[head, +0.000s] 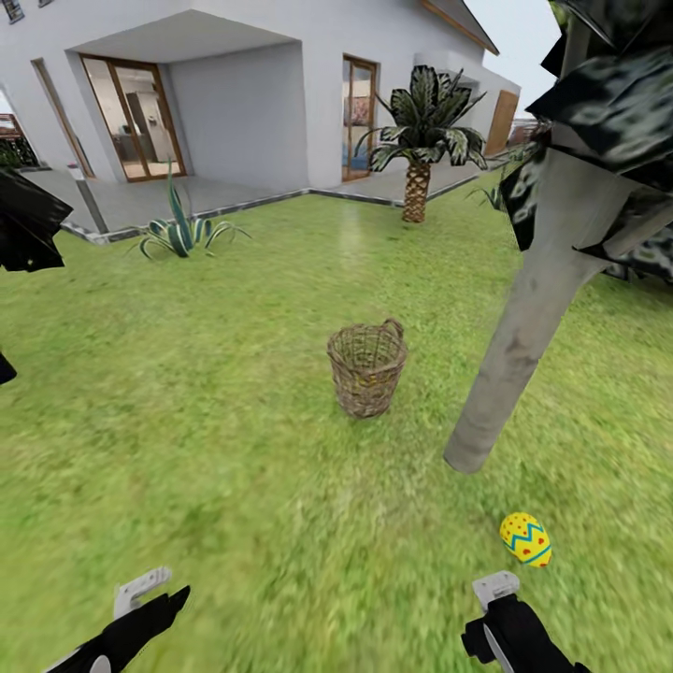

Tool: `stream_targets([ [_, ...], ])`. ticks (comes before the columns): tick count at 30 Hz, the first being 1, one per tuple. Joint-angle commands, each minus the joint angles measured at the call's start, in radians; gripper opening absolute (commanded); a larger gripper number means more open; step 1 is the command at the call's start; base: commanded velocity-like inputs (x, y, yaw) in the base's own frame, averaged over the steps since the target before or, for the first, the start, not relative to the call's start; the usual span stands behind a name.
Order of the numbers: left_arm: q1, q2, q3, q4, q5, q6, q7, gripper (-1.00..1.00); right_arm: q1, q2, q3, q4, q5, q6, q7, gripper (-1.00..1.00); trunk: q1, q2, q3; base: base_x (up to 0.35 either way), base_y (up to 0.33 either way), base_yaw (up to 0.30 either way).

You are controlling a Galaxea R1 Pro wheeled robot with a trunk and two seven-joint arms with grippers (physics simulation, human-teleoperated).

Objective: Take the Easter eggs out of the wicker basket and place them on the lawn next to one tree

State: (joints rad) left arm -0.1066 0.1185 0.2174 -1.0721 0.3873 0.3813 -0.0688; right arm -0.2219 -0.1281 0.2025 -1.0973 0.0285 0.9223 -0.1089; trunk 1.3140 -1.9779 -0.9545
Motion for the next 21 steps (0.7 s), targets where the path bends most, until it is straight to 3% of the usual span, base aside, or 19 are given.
stream_targets([
  [1,0.0,0.0,0.002,0.0,0.005,0.006,-0.004,1.0,-0.001,-0.001,0.003,-0.001,0.002,0.006,-0.002,1.0,-0.004,0.007,0.002,0.233,0.246,0.0],
  [17,-0.001,0.0,0.001,0.003,0.005,0.005,-0.003,1.0,-0.001,-0.005,0.001,-0.002,0.002,0.004,-0.003,1.0,-0.065,0.119,0.053,0.325,0.104,0.0],
  [21,0.0,0.0,0.001,0.003,0.005,0.005,-0.004,1.0,-0.001,-0.005,-0.019,-0.002,0.002,0.004,-0.002,1.0,-0.08,0.147,0.065,0.315,0.159,0.0],
])
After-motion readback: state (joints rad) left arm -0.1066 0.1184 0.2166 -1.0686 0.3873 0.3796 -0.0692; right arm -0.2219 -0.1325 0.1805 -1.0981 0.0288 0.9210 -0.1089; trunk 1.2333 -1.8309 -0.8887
